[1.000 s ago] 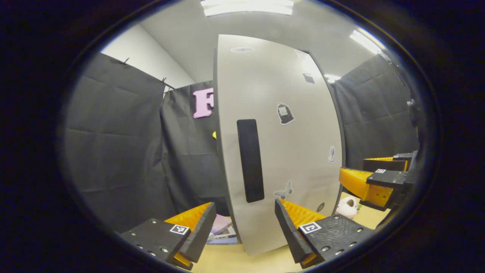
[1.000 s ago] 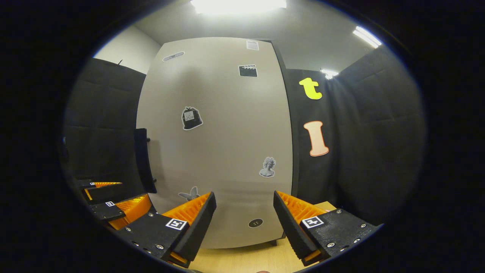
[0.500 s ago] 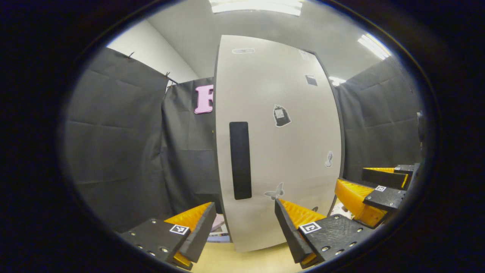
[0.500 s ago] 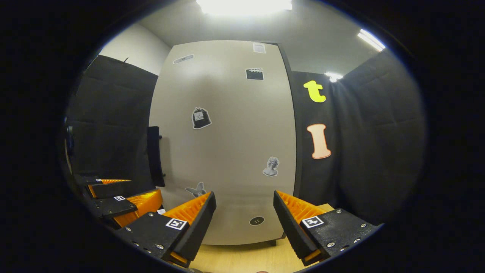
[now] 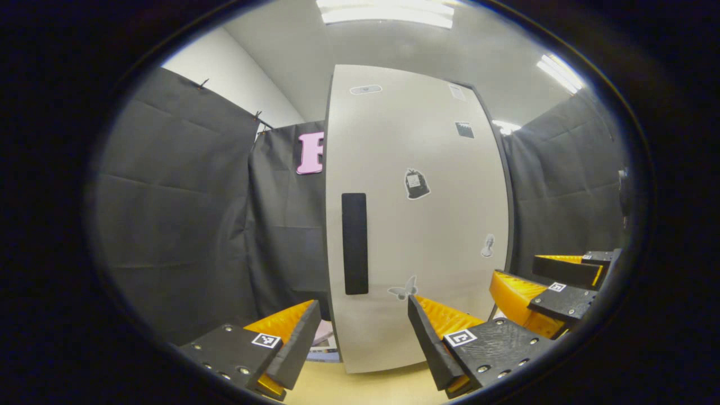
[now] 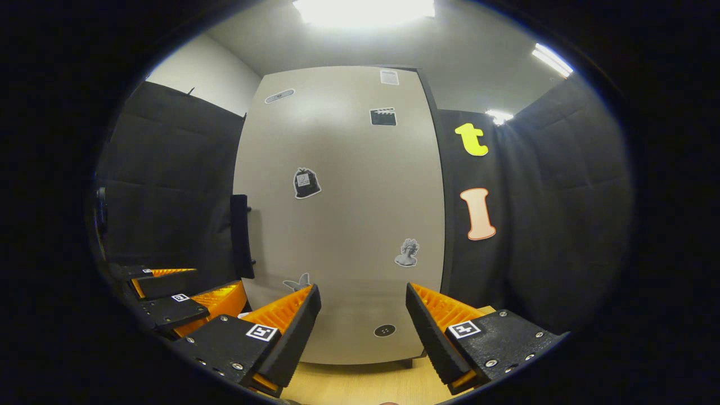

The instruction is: Open the cabinet door with the right hand, grasp the bottle in the cabinet with the left hand and place it on the coaster, then close the cabinet door with the right hand.

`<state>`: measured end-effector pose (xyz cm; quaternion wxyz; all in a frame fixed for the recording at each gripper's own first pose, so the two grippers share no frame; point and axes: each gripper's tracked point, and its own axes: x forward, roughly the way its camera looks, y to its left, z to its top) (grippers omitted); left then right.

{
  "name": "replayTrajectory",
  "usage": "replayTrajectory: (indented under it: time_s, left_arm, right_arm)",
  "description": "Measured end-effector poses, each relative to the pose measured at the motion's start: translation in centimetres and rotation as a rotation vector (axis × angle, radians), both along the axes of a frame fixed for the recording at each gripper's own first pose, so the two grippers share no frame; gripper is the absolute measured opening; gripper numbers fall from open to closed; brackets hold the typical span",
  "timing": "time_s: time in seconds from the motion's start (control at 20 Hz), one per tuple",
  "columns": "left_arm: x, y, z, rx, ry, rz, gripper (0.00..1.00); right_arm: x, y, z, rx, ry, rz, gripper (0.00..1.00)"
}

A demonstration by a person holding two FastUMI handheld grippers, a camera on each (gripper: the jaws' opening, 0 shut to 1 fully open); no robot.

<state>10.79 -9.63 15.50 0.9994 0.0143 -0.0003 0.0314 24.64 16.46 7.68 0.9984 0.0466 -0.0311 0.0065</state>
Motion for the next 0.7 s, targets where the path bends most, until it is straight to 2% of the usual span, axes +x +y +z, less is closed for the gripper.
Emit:
replayTrajectory:
  time_s: [0.1, 0.55, 0.7]
  left_arm:
    - [-0.23, -0.02, -0.15, 0.010, 0.003, 0.000, 0.89]
    - [0.01, -0.33, 0.59, 0.020, -0.035, -0.017, 0.89]
    - [0.14, -0.39, 0.71, 0.010, -0.045, -0.011, 0.89]
  right_arm:
    - [-0.09, 0.17, -0.12, -0.004, 0.005, 0.007, 0.94]
    - [-0.41, -0.49, 0.35, -0.004, -0.010, 0.009, 0.94]
    - [-0.48, -0.12, 0.56, 0.004, -0.021, 0.036, 0.94]
